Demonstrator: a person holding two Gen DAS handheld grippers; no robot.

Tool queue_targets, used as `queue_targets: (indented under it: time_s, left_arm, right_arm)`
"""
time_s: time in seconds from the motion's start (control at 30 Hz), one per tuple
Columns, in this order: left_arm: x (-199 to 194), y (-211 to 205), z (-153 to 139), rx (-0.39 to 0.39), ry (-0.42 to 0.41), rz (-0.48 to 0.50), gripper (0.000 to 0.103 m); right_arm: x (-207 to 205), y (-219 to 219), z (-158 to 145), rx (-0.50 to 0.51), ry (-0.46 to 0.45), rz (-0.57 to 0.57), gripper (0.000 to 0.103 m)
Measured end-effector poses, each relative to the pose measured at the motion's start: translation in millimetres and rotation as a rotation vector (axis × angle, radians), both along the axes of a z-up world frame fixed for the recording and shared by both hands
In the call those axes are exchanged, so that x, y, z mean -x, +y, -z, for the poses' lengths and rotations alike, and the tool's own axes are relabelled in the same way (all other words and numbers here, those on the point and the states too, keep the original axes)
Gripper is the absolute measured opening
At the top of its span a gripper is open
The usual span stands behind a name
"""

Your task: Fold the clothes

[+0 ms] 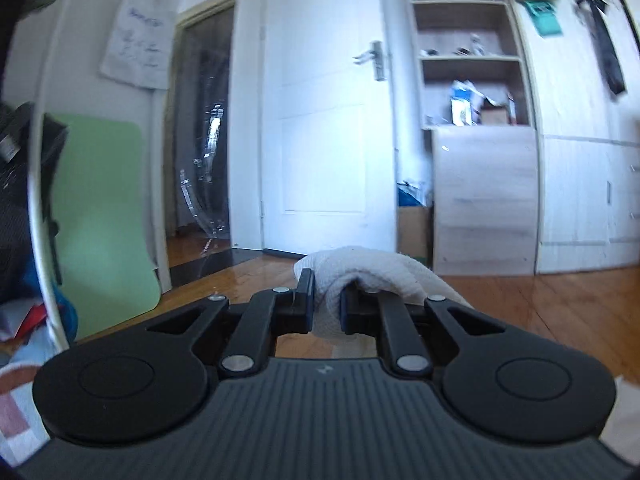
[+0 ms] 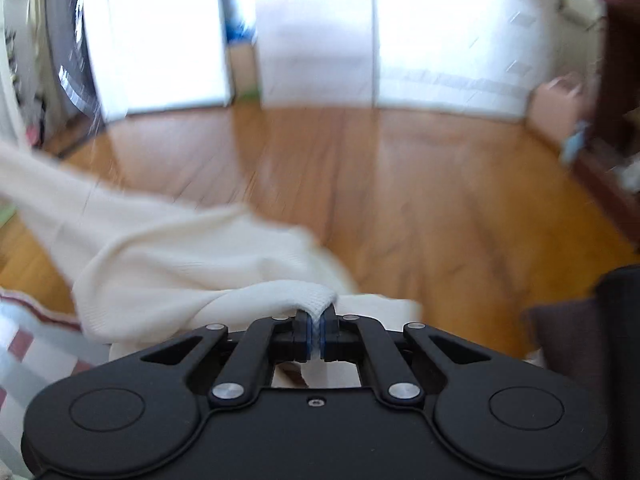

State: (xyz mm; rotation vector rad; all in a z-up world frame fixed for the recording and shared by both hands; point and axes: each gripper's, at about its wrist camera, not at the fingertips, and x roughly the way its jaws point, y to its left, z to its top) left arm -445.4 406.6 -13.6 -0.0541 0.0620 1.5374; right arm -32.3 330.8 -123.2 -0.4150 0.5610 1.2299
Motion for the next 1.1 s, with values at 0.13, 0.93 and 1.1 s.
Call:
queue_targets:
  time_s: [0.13,0.93,1.1]
  left_arm:
    - [21.5,2.3,-2.4,-0.029,-0.095,-0.056,0.011]
    - [114.5,63.3,54.2,0.394,-0.423,-0.239,0.012]
    - [116.6,76.5,83.6,0.556,-0.49,-0.211,0.012]
  right_arm:
    - [-2.6,-45.2,1.6,0.065,-0.169,0.136,0.003]
    - [22.7,-68.0,-3.2,0.326,0.095,-0.206,0.07]
    - [31.8,-10.3,24.0,0.36,0.205,-0.272,0.071]
